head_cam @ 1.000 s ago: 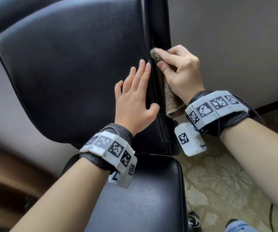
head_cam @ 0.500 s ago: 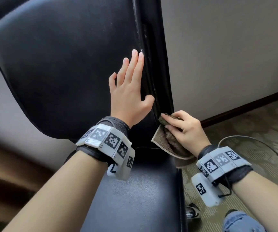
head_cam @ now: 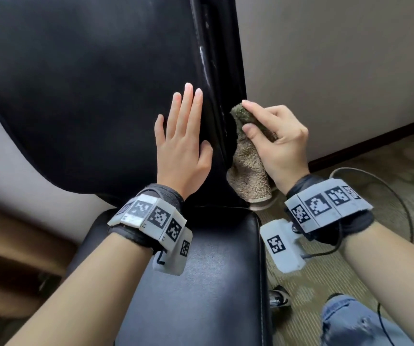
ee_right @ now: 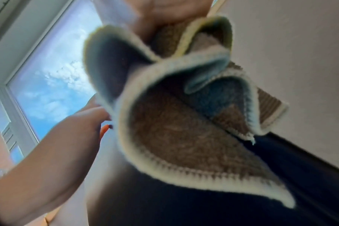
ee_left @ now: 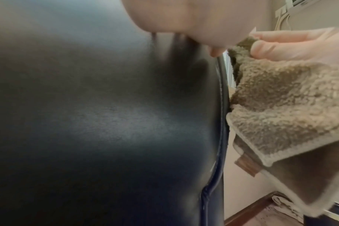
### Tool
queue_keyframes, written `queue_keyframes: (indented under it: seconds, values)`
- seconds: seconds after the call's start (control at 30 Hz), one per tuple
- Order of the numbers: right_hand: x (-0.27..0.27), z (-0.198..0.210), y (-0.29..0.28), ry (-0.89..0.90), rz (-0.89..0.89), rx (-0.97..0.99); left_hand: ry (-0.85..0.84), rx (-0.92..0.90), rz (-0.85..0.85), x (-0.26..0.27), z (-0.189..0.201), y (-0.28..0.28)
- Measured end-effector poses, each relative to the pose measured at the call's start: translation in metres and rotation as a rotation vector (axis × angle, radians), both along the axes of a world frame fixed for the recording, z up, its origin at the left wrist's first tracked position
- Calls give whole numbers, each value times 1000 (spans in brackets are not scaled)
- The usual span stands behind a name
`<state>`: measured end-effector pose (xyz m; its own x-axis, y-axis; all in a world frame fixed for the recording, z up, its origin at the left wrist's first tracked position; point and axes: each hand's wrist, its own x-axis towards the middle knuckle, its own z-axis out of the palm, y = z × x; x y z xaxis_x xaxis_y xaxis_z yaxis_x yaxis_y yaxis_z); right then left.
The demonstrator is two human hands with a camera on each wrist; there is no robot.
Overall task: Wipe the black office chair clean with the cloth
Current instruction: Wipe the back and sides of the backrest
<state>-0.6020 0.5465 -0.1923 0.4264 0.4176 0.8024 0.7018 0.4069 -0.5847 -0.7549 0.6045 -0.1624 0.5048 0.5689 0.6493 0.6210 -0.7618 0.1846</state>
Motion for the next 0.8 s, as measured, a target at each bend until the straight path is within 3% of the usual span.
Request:
queue_keyframes:
  seconds: [0.13, 0.3, 0.43, 0.5, 0.67, 0.8]
  values:
    - [-16, -16, 13, -17, 38, -45, 10, 20, -7, -1, -2, 3]
    - [-16, -67, 2, 42, 95, -118, -7, -1, -13, 2, -6, 4]
    - [-11, -140, -19, 24, 158, -409, -47, -26, 0, 6, -8, -2]
    - [-10, -164, -31, 14, 108, -491, -47, -29, -8, 7, -8, -2]
    - [1, -137, -36, 221, -1, -396, -89, -2, -20, 8, -17, 1]
    - [-9, -91, -23, 279, 63, -218, -172, 4, -38, 9, -38, -1]
